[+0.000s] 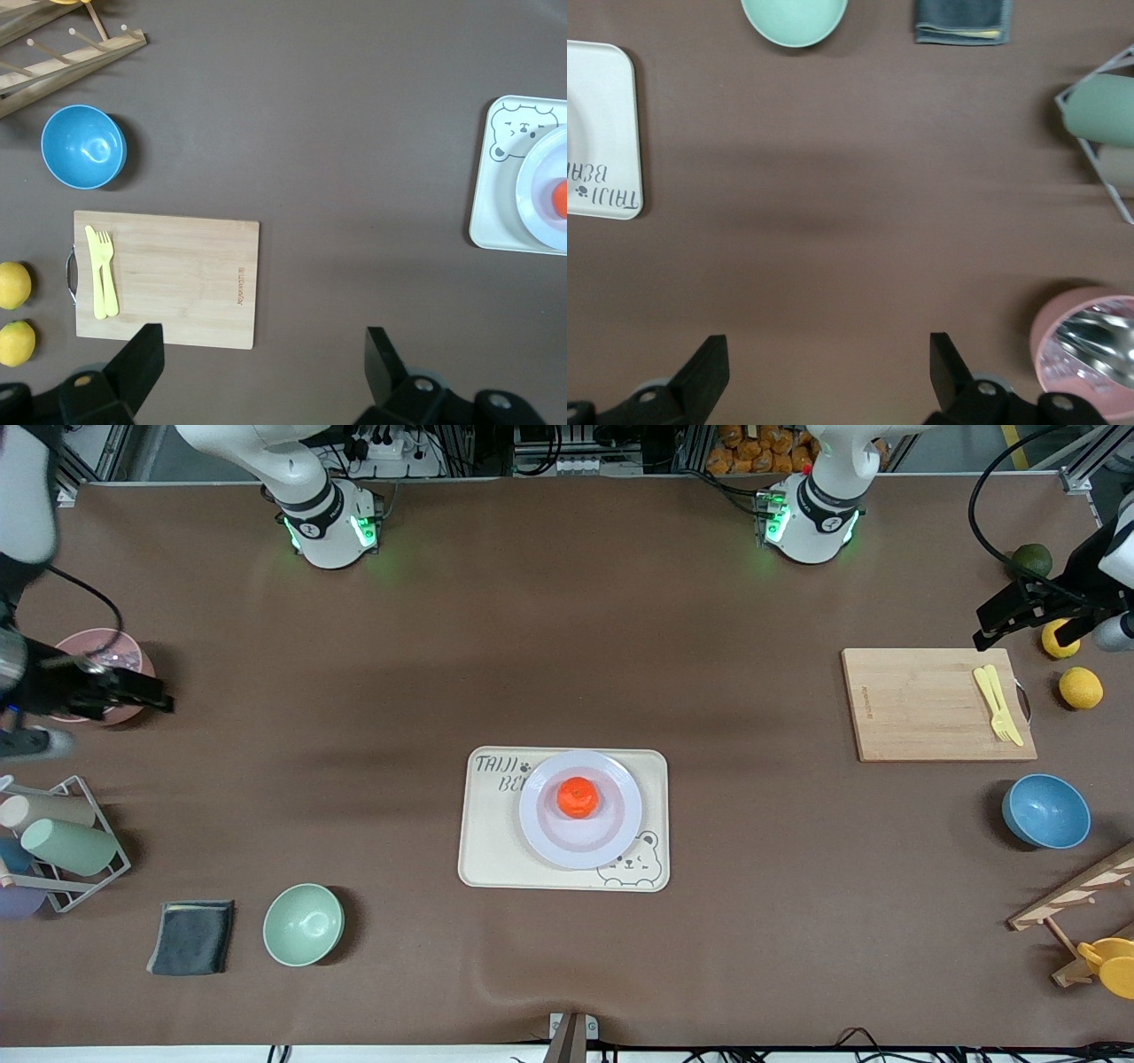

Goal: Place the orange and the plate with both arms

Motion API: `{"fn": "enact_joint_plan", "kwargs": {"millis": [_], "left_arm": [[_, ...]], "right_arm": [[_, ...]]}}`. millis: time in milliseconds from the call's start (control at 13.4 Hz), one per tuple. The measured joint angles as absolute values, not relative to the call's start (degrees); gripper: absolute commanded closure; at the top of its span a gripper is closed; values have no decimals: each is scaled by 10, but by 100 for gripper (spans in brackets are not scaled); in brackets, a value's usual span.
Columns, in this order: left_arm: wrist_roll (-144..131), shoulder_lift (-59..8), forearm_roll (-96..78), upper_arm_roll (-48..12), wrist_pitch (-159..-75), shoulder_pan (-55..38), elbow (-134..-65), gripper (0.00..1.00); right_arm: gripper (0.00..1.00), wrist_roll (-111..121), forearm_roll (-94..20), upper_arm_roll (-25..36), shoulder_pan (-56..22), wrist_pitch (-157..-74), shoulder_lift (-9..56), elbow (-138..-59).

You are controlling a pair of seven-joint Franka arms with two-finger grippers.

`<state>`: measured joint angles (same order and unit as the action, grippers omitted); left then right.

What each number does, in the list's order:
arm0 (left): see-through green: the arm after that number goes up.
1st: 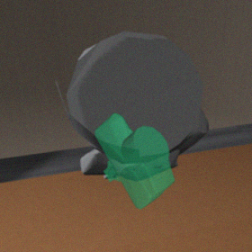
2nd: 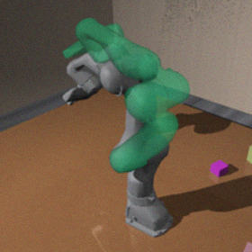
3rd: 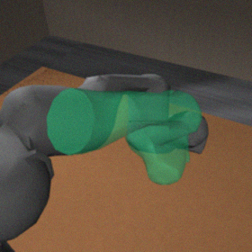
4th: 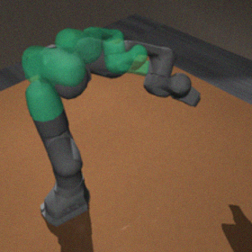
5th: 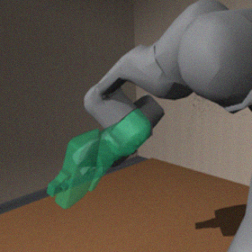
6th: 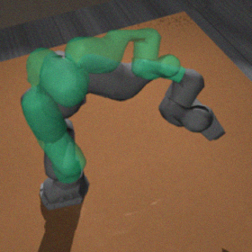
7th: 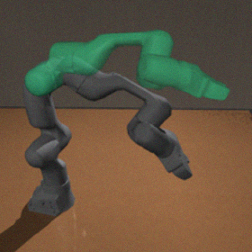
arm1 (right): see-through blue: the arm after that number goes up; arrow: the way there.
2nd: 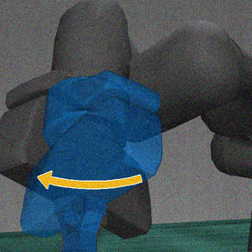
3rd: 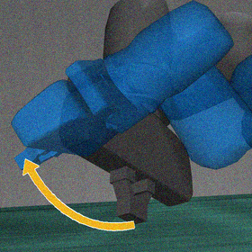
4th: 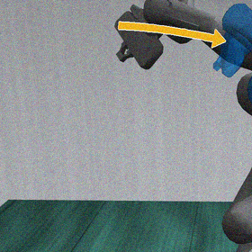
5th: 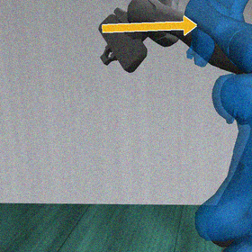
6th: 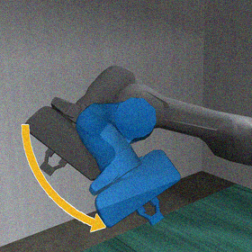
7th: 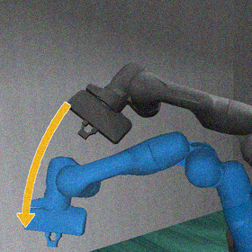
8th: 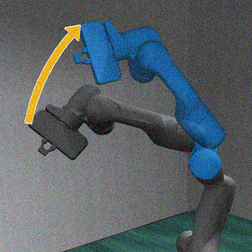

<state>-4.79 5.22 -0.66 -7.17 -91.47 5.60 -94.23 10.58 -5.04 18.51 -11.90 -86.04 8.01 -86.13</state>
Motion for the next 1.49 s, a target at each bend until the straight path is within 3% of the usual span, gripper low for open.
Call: {"fn": "enact_joint_plan", "kwargs": {"millis": [298, 1490], "left_arm": [[-47, 52, -7, -71, -915, 56, -944, 0], [-31, 51, -6, -66, -923, 61, -940, 0]], "right_arm": [[0, 75, -32, 113, -43, -834, 38, -862], [0, 59, 13, 81, -44, -841, -38, -894]]}}
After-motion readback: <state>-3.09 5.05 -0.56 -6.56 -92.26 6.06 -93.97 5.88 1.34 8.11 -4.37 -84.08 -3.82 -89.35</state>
